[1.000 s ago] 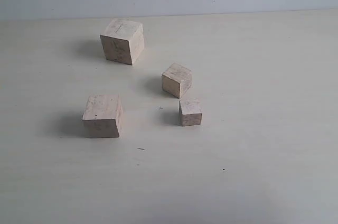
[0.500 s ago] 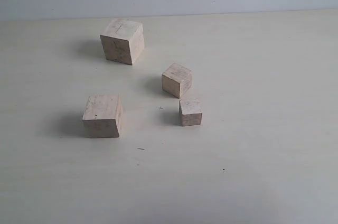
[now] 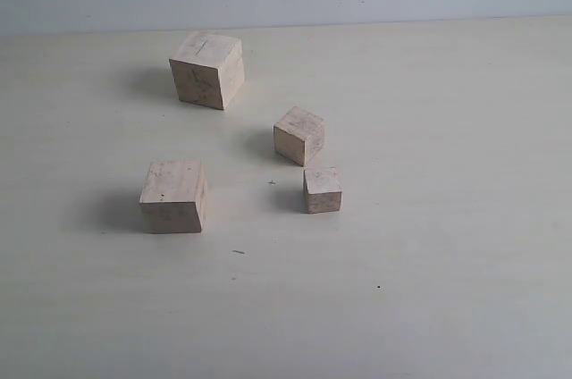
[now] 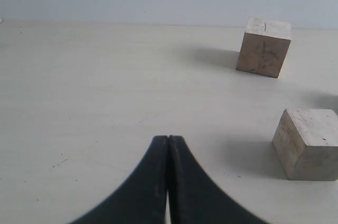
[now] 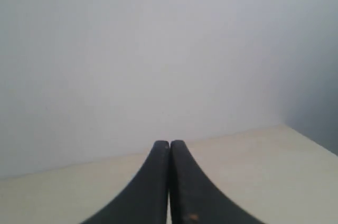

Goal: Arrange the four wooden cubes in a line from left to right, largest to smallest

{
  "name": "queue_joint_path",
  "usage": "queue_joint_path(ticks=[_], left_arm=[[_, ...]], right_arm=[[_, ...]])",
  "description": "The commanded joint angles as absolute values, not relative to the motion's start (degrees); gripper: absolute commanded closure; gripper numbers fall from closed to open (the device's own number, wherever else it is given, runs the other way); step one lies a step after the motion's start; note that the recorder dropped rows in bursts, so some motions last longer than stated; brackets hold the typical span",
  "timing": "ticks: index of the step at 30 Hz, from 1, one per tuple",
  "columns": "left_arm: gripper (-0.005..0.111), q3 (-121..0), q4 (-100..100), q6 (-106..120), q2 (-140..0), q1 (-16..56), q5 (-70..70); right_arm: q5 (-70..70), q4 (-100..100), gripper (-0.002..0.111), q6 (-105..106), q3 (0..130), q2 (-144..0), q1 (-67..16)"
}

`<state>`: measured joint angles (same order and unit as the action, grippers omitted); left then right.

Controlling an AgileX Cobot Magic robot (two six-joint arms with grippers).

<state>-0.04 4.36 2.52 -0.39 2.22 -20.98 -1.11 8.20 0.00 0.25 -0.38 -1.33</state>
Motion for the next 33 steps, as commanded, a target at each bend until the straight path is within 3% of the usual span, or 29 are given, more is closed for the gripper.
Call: queue_joint_path(ticks=[1,5,14,23,33], left_arm=[[0.107,0.00,4.19,2.46,0.00,1.97,-20.29],[0.107,0.00,4.19,2.46,0.00,1.97,-20.29],[0.107,0.00,4.19,2.46,0.00,1.97,-20.29],[0.107,0.00,4.19,2.46,0.00,1.97,-20.19],[0.107,0.00,4.19,2.46,0.00,1.97,-20.19]], right_arm=[[-14.61,12.15,0.108,-1.84,0.00,0.00,-1.01],[-18.77,17.97,0.108,-7.67,1.21,0.00,-1.01],[-3.19,17.39,0.108,-2.85,19.77,-7.31,-1.01],[23.63,19.38,0.108,4.62,45.49,-36.72,-1.41],[47.30,28.24,0.108,10.52,71.13,-70.19,-13.10]])
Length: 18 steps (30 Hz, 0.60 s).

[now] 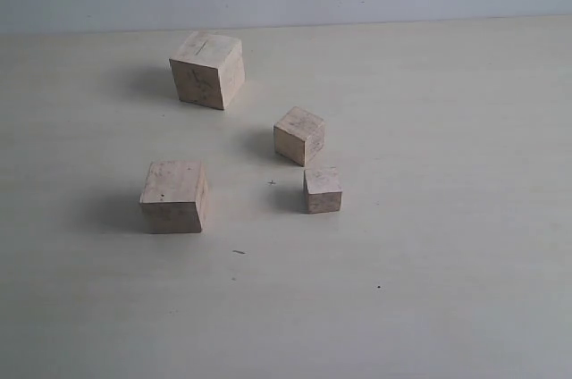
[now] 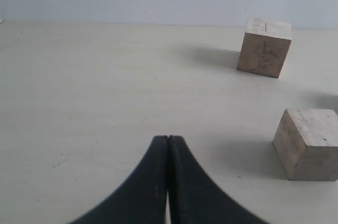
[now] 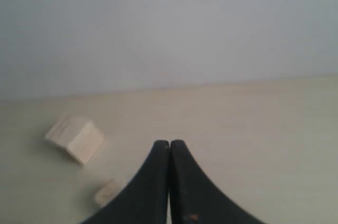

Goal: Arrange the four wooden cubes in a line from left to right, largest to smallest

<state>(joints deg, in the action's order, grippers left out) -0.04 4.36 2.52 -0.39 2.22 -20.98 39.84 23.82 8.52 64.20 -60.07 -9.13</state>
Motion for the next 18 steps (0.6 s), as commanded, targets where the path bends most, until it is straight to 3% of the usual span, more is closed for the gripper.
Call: queue_joint_path(ticks=[1,11,18], left_arm=[[0.107,0.00,4.19,2.46,0.00,1.97,-20.19],[0.107,0.00,4.19,2.57,0.00,1.97,-20.20],[0.107,0.00,4.19,2.57,0.00,1.97,-20.20]], right_arm=[[46.83,30.21,0.108,10.52,72.58,-72.79,-14.09],[31.34,45.55,0.108,12.18,76.45,-85.06,-14.74],[29.93,48.42,0.108,41.20,76.45,-91.39,-14.74]])
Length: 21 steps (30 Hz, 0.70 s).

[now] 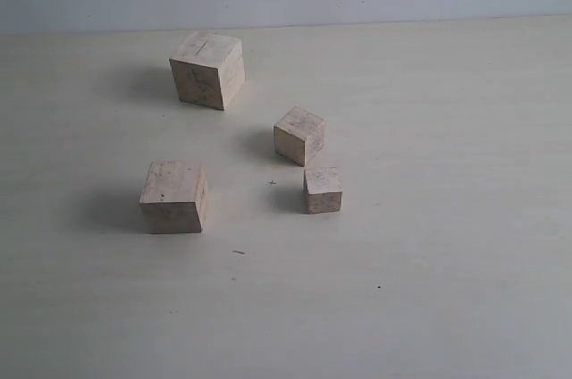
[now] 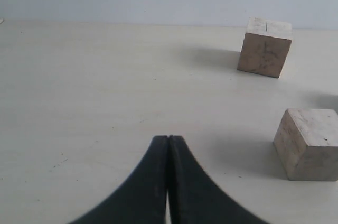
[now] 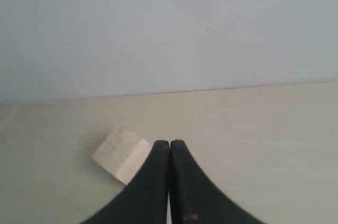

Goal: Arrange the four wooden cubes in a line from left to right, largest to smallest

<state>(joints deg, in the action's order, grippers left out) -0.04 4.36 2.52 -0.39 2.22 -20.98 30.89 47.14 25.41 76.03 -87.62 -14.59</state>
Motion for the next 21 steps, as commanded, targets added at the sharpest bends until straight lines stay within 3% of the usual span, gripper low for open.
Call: queue_joint_path(ticks=[1,7,14,21], left_arm=[[0.107,0.00,4.19,2.57,0.00,1.97,-20.20],[0.107,0.00,4.19,2.57,0.00,1.97,-20.20],[0.107,0.00,4.19,2.57,0.00,1.97,-20.20],[0.107,0.00,4.19,2.57,0.00,1.97,-20.20]], right_arm=[[29.93,49.38,0.108,43.80,76.45,-92.44,-14.74],[32.72,59.97,0.092,65.33,76.45,-100.94,-14.74],[34.20,69.84,0.048,93.44,76.60,-109.20,-20.45],[28.14,78.50,0.025,103.92,81.39,-114.51,-27.78]])
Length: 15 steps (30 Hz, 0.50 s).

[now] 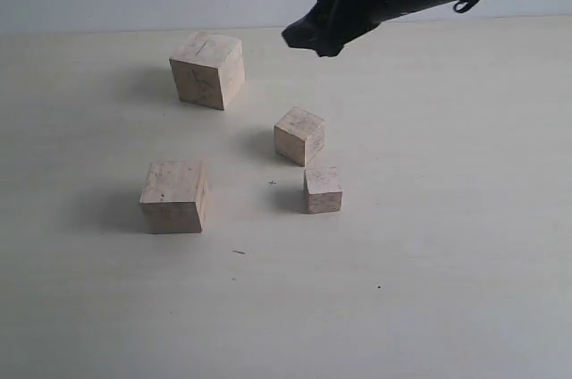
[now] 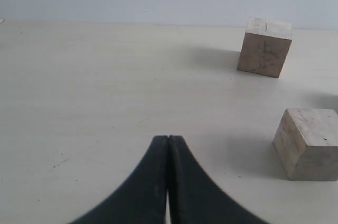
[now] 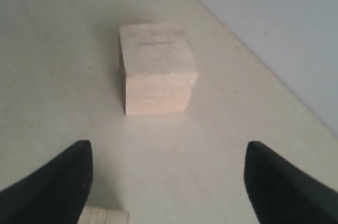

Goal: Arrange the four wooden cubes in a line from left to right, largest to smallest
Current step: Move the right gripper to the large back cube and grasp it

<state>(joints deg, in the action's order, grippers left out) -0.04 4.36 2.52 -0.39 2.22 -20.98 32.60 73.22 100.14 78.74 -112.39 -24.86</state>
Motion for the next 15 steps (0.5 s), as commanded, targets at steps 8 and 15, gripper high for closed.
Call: queue_joint_path(ticks=[8,15], left_arm=[[0.107,0.00,4.19,2.57,0.00,1.97,-20.20],[0.107,0.00,4.19,2.57,0.00,1.97,-20.20]], right_arm=[[23.60,80.56,0.012,103.92,85.66,-119.15,-33.30],[22.43,80.98,0.009,103.92,88.53,-123.26,-34.02]])
